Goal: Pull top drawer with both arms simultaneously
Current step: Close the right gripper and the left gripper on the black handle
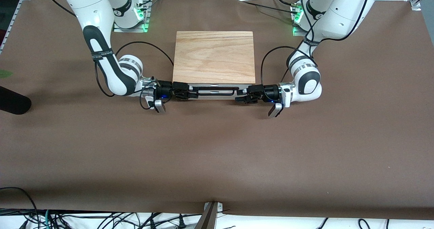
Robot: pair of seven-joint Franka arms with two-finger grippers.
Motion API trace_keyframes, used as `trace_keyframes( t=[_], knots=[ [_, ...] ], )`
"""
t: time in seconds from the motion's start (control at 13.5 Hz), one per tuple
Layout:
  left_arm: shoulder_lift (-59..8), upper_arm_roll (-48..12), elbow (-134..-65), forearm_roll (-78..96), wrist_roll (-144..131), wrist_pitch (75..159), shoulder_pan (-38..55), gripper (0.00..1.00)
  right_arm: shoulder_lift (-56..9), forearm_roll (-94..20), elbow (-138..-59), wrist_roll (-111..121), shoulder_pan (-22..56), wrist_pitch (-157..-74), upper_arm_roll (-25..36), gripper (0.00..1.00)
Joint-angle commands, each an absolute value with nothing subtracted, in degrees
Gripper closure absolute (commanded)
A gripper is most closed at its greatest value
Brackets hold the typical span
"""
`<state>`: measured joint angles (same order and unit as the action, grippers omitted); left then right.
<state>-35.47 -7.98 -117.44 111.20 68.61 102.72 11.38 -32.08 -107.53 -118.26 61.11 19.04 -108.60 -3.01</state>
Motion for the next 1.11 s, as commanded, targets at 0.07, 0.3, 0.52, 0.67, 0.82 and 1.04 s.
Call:
trace_keyframes(
  t=[0.07,0.3,0.52,0.67,0.82,1.04],
  knots=[
    [-36.91,-8.44,-116.63,111.8,69.61,105.02,12.65,0.23,-33.49,-108.9,-117.69,62.14,19.77,-108.28,-2.99,0.45],
    [-36.65,-9.23,-117.15,111.8,69.43,105.29,12.74,0.25,-33.49,-108.81,-117.6,62.14,19.78,-108.19,-2.9,0.73],
    [-36.56,-9.93,-117.86,111.8,69.52,105.38,12.74,0.33,-33.49,-108.72,-117.25,62.23,19.78,-108.02,-2.9,1.0],
    [-36.39,-10.28,-118.56,111.8,69.96,106.78,12.74,0.41,-33.49,-108.72,-117.07,62.31,19.78,-108.02,-2.9,1.0],
    [-36.12,-10.55,-119.35,111.71,70.22,106.79,12.74,0.48,-33.49,-108.72,-116.72,62.23,19.78,-108.02,-2.9,1.0],
    [-35.51,-10.55,-120.32,111.53,70.58,106.79,12.66,0.63,-33.49,-108.72,-116.54,62.23,19.69,-108.02,-2.9,1.0]
  ],
)
